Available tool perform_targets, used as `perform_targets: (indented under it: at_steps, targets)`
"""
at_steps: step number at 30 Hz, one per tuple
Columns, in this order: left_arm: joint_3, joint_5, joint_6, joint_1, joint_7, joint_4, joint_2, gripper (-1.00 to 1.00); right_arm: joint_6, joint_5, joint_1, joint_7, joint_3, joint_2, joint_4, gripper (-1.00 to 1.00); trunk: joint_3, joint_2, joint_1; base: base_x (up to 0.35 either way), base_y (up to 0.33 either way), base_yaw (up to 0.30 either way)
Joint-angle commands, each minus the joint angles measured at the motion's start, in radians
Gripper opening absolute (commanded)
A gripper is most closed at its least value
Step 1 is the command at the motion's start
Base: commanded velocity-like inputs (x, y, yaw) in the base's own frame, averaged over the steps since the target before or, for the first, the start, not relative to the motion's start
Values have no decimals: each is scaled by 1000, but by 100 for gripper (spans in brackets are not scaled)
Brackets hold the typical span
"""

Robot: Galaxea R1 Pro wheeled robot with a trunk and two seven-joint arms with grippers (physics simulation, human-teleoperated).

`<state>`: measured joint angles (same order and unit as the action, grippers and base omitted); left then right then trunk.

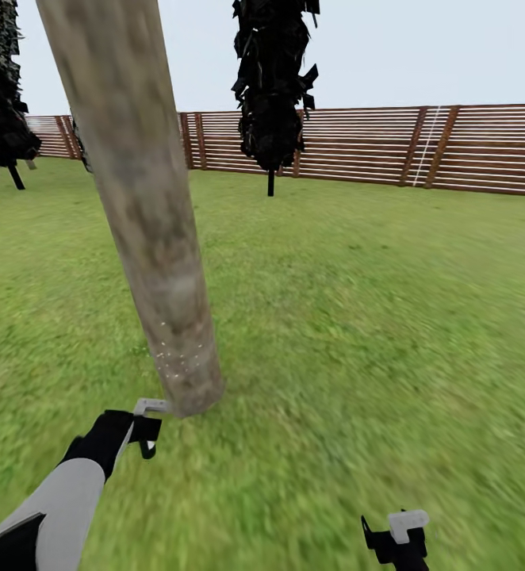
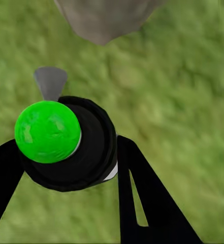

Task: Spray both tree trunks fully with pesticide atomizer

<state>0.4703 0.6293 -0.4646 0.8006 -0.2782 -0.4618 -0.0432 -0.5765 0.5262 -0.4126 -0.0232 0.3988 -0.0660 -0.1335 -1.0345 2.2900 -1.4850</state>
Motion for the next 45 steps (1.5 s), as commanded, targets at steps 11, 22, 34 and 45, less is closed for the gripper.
perform_targets:
  at_steps: [11, 22, 34, 45]
  targets:
    - [31, 4, 4, -12, 6, -4, 62, -100, 0, -1, 0, -3, 0, 0, 0, 100, 0, 0, 0, 108, 0, 44]
    - [44, 0, 113, -31, 37, -10, -2, -100, 0, 0, 0, -3, 0, 3, -1, 100, 0, 0, 0, 23, -55, 217]
    - [44, 0, 154, -31, 202, 2, 96, -100, 0, 0, 0, -1, 0, 8, 0, 100, 0, 0, 0, 88, -260, 77]
    - [44, -36, 156, -31, 200, 3, 103, -100, -2, -1, 0, -2, 1, 5, -1, 100, 0, 0, 0, -75, -271, 83]
